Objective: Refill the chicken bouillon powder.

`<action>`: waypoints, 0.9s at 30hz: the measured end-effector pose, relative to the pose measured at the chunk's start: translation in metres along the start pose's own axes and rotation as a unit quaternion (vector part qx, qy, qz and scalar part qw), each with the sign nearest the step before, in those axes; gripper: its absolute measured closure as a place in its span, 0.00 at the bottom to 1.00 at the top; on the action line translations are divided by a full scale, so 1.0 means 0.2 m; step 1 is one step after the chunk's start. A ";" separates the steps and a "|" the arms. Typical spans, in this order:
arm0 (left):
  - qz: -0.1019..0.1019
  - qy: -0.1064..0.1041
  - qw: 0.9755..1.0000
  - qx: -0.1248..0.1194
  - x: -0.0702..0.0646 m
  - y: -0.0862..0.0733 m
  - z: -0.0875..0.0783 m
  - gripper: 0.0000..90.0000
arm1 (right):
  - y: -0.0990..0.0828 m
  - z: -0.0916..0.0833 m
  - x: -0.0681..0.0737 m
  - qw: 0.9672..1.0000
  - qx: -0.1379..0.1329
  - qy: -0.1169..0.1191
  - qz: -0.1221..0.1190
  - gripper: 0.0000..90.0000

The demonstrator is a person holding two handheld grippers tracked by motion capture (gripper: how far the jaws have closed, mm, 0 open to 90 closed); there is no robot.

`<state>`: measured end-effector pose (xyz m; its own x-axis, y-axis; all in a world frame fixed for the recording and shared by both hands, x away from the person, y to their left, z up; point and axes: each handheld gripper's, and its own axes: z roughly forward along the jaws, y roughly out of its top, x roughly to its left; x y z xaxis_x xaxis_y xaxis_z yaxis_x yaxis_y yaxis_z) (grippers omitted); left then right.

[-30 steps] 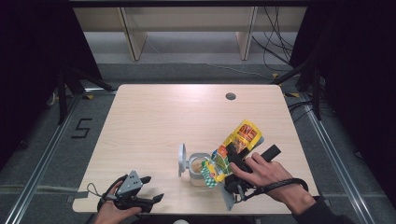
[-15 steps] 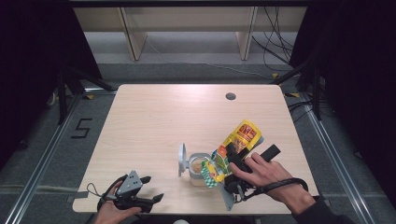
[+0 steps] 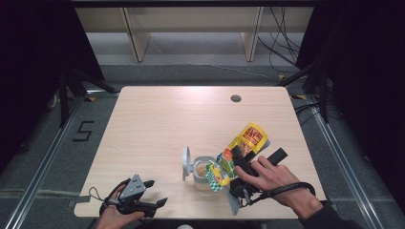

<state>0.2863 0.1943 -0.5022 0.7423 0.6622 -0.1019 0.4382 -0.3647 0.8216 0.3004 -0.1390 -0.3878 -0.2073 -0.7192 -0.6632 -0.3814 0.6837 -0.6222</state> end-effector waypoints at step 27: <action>0.014 0.012 1.000 0.010 0.01 0.00 0.00 0.24 | 0.01 0.00 0.00 1.000 0.001 -0.004 -0.005 0.64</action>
<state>0.2876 0.1960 -0.5022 0.7427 0.6664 -0.0654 0.4274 -0.3966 0.8124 0.3003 -0.1384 -0.3887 -0.1968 -0.7248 -0.6603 -0.3807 0.6771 -0.6298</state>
